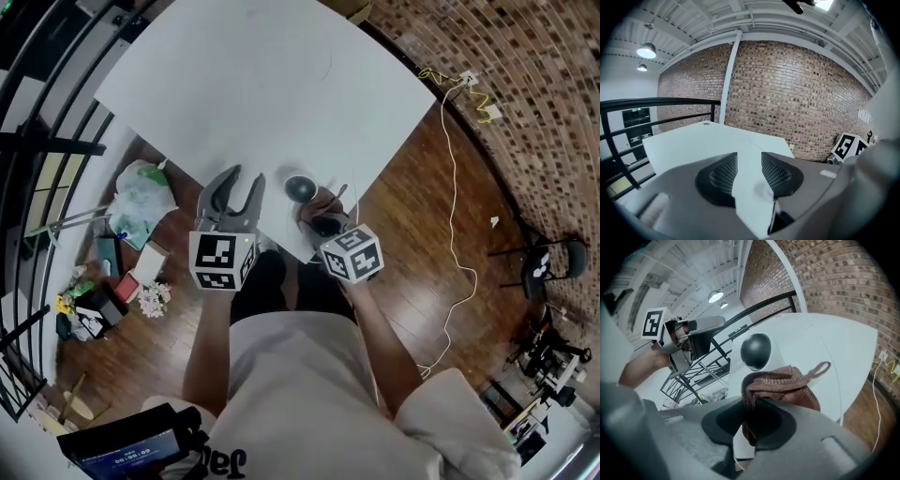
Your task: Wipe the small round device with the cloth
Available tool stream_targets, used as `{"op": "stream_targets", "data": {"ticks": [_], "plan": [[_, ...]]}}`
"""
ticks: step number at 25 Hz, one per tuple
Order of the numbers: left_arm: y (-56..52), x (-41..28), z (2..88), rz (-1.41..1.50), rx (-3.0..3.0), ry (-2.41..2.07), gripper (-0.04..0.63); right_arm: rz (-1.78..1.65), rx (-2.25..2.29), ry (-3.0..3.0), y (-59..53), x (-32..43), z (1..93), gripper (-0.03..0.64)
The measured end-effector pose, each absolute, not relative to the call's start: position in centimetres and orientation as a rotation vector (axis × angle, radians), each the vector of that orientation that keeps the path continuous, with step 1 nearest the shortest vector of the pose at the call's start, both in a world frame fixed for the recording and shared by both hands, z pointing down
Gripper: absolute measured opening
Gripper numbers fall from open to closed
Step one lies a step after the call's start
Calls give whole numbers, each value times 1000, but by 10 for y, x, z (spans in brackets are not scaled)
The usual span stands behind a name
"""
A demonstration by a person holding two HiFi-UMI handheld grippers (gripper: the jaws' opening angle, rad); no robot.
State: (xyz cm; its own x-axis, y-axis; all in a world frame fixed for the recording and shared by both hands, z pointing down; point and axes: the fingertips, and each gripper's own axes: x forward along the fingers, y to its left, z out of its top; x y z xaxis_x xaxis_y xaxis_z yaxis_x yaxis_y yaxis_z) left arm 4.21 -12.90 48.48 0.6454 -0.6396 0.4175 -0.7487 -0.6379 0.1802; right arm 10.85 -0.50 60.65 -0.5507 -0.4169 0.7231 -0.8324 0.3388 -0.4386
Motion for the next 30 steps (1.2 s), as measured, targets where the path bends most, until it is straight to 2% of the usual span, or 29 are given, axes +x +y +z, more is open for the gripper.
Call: {"op": "stream_targets", "data": {"ticks": [5,8,11,13,15,18,24,30], "plan": [[-135,20,487,429,2483,-1168,178,1173,967,-2063,4,97,608,46],[-138,6,485,396,2452,-1223,178,1266,1011,-2004,-4,155,585,46],[-141,-8,483,348,2426,-1274,178,1184,1066,-2027,-50,217,541,46],[-141,-15,486,328,2415,-1300,179,1102,1051,-2107,-99,228,518,46],[-141,-20,489,317,2400,-1318,181,1025,948,-2217,-148,207,499,46],[-145,-26,495,315,2363,-1380,181,904,539,-2299,-191,143,492,46],[-134,-63,504,279,2232,-1564,181,773,-484,-1997,-127,25,533,46],[-122,-92,500,253,2166,-1664,181,618,-871,-1501,-60,35,572,46]]}}
